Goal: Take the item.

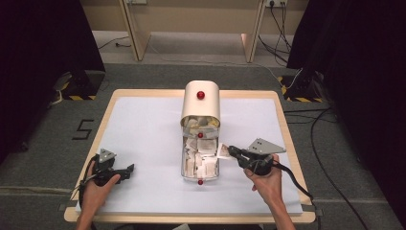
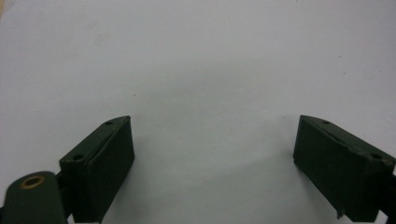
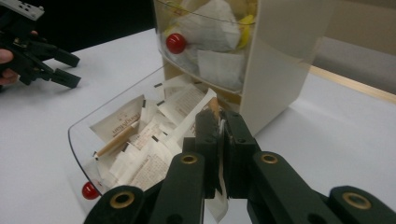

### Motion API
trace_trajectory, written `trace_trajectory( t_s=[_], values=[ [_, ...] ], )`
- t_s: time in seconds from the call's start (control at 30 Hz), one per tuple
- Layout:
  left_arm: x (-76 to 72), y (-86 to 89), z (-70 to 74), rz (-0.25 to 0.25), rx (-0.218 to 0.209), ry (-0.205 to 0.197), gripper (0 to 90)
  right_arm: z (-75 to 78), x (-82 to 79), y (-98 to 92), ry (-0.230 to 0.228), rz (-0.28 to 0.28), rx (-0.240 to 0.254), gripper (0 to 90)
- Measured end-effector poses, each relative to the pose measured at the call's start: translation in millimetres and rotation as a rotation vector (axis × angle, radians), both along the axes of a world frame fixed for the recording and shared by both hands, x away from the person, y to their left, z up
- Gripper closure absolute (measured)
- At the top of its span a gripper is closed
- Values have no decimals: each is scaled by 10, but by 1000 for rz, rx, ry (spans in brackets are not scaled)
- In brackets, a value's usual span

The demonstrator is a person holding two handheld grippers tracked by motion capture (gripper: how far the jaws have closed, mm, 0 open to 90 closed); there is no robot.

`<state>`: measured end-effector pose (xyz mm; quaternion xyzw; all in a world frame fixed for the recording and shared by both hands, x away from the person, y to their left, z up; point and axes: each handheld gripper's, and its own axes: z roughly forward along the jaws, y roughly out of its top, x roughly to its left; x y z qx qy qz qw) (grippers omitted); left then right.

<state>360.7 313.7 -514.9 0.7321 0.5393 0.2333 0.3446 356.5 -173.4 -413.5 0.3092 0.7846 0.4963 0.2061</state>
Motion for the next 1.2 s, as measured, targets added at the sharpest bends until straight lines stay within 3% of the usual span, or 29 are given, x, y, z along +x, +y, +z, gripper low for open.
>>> trace_trajectory(
  t_s=[0.7, 1.0, 1.2],
  values=[
    [0, 0, 0, 0, 0, 0, 115, -110, 70, -365, 23, -94, 12, 864],
    [0, 1, 0, 0, -1, 0, 115, -182, 112, -513, 40, -139, 4, 864],
    [-2, -4, 3, 0, 10, 2, 115, -192, 116, -515, 35, -143, -19, 863]
  ],
)
